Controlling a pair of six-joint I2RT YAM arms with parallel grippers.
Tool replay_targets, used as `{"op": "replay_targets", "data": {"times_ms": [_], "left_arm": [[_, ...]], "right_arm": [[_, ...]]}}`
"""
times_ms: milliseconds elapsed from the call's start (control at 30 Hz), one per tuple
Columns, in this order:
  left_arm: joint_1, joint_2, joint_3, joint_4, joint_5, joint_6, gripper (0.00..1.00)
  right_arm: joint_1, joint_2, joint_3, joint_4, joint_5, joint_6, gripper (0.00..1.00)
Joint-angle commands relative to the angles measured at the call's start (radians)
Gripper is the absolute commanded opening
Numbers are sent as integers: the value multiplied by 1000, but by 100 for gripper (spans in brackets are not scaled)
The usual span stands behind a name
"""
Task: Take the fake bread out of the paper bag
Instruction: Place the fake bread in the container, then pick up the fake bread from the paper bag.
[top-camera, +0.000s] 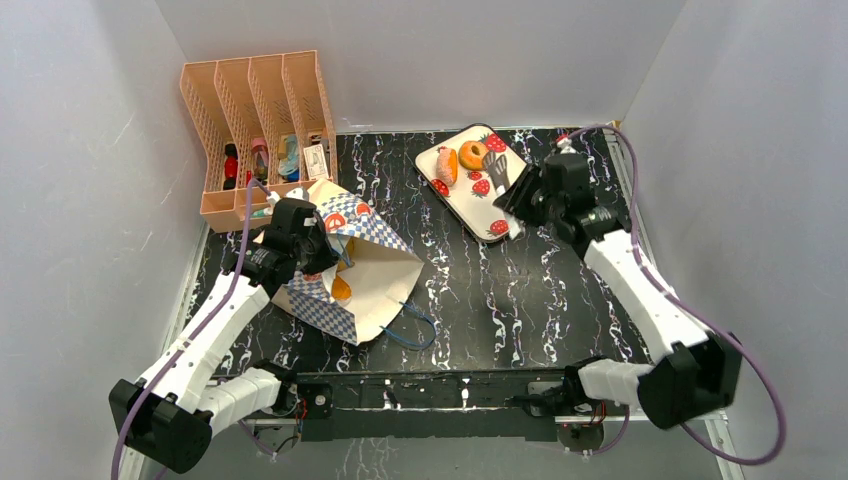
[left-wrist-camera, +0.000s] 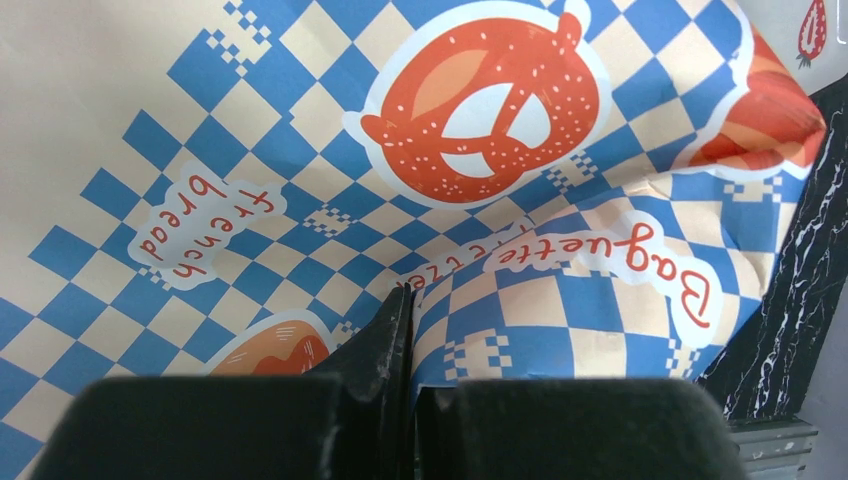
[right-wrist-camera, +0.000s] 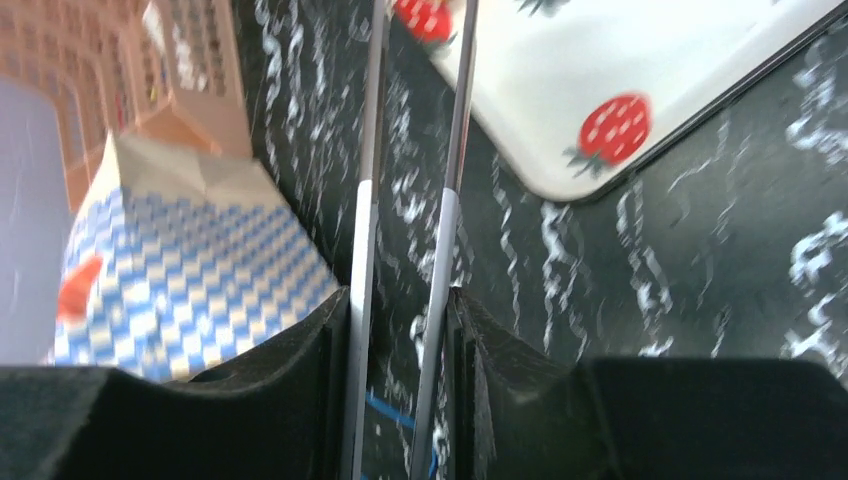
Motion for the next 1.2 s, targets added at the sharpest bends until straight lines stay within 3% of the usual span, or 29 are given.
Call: {"op": "replay_targets", "data": {"times_ms": [0,300,767,1167], "left_arm": [[7,-1,52,-33,1,-3,0],[8,18,98,-96,0,2,0],[7,48,170,-150,24,-9,0],[8,-10,182,-178,79,-25,0]], "right_arm": [[212,-172,-52,-78,24,3,29],[527,-406,-205,-135,12,119,26],[879,-365,-287,-19,29,165,26],[900,-134,-240,191,157,164,27]]}}
